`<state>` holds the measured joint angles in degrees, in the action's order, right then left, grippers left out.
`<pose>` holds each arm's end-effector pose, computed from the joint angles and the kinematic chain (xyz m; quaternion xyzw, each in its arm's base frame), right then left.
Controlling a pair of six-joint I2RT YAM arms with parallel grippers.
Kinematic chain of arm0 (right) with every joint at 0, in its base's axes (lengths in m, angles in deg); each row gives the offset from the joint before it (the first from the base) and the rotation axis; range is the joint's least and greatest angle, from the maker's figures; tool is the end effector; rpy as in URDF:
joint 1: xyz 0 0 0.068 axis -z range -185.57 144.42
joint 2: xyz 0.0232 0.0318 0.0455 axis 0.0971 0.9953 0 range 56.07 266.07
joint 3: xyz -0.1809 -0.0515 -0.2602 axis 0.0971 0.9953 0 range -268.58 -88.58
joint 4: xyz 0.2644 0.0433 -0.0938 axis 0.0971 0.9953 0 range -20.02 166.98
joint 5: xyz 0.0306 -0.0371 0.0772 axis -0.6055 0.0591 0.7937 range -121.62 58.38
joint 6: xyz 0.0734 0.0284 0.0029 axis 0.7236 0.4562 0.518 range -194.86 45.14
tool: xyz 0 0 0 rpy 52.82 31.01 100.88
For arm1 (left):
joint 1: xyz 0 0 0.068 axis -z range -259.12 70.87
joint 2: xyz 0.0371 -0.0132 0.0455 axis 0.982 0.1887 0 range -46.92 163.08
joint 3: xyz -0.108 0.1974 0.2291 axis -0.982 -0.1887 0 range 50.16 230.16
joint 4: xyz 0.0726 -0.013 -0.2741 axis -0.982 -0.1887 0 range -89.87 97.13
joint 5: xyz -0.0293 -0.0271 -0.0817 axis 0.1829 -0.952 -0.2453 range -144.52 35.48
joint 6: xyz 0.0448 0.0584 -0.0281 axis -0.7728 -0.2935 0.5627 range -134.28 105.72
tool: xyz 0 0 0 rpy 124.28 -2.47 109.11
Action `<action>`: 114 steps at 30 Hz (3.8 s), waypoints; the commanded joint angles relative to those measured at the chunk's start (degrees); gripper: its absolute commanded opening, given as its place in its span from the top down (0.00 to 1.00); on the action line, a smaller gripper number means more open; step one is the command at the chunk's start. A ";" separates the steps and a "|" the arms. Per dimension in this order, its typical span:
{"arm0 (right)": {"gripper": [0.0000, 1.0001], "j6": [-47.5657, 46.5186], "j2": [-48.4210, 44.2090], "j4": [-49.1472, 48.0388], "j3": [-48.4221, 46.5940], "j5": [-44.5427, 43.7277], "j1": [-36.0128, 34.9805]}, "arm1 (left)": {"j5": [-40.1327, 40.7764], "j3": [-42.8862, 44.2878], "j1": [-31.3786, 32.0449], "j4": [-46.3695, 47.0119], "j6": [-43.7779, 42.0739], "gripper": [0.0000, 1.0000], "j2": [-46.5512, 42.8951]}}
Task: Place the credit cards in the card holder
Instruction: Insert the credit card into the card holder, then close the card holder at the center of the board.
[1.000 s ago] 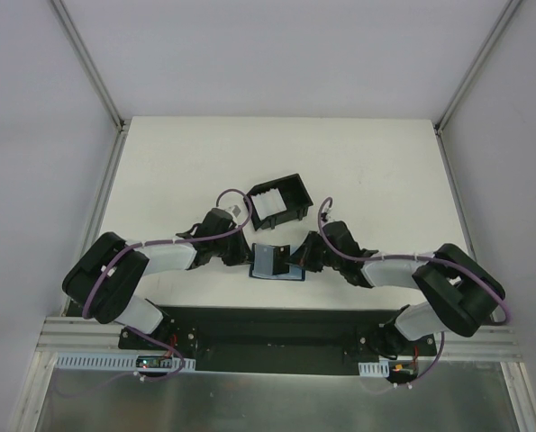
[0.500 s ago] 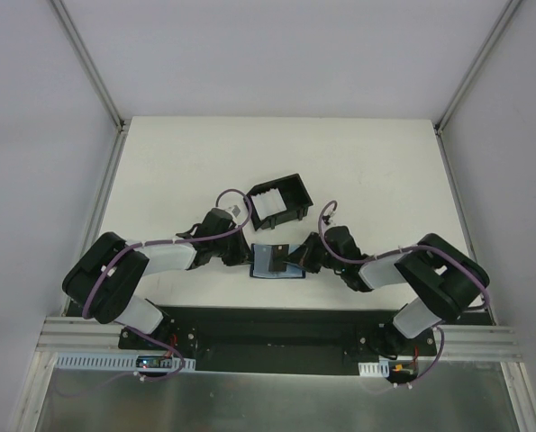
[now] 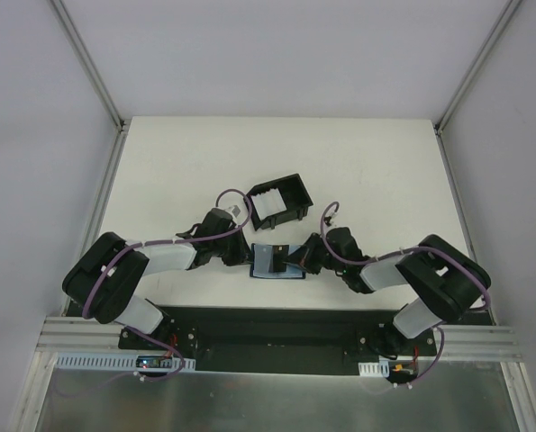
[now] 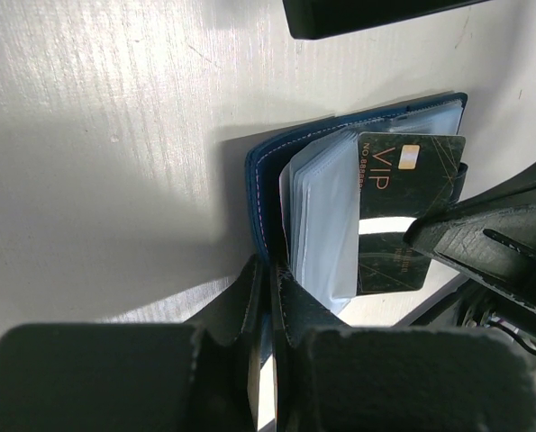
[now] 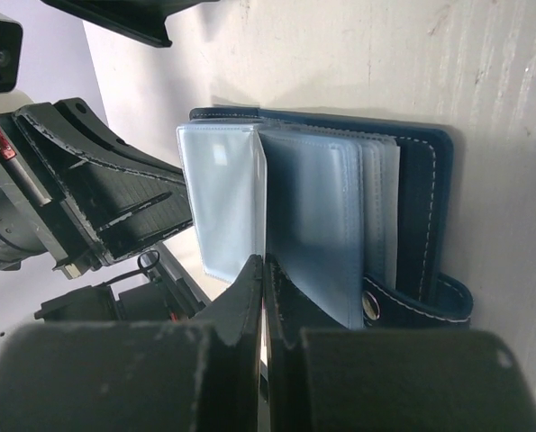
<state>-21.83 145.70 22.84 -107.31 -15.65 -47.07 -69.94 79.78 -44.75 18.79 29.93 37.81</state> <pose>0.2049 0.2059 0.1369 0.0078 0.8329 0.4763 0.2818 0.2335 -0.1814 0.1440 -0.0252 0.9115 -0.3434 0.2251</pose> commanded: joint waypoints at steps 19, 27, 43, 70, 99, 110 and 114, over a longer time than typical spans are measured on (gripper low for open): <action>1.00 -3.55 0.20 7.85 -3.60 7.06 1.86 | 5.66 -2.12 -0.27 -9.90 -2.99 1.00 3.78; 0.99 -4.08 1.08 8.72 -4.31 8.73 2.03 | 5.49 -1.59 -0.27 -9.90 -3.16 1.00 4.04; 0.97 -5.05 6.18 14.96 -12.74 7.24 -2.80 | 5.05 -1.50 -0.27 -9.90 -3.34 1.00 3.78; 0.57 -17.26 2.39 38.79 -23.38 -3.66 -5.79 | 4.61 -2.29 -0.27 -9.81 -3.86 1.00 1.14; 0.55 -28.15 -9.36 46.24 -25.05 -10.50 -7.46 | 4.61 -2.65 -0.27 -9.55 -4.21 1.00 0.61; 0.44 -25.71 -14.13 55.13 -20.04 -12.37 -4.03 | 4.78 -2.03 -0.27 -11.13 -6.85 1.00 -0.44; 0.43 -24.65 -11.32 53.30 -19.69 -10.61 -3.86 | 4.52 -1.85 -0.27 -11.40 -7.46 1.00 -0.70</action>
<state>-48.19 132.34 76.20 -127.26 -27.09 -51.07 -69.87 79.87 -44.73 16.84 26.63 36.46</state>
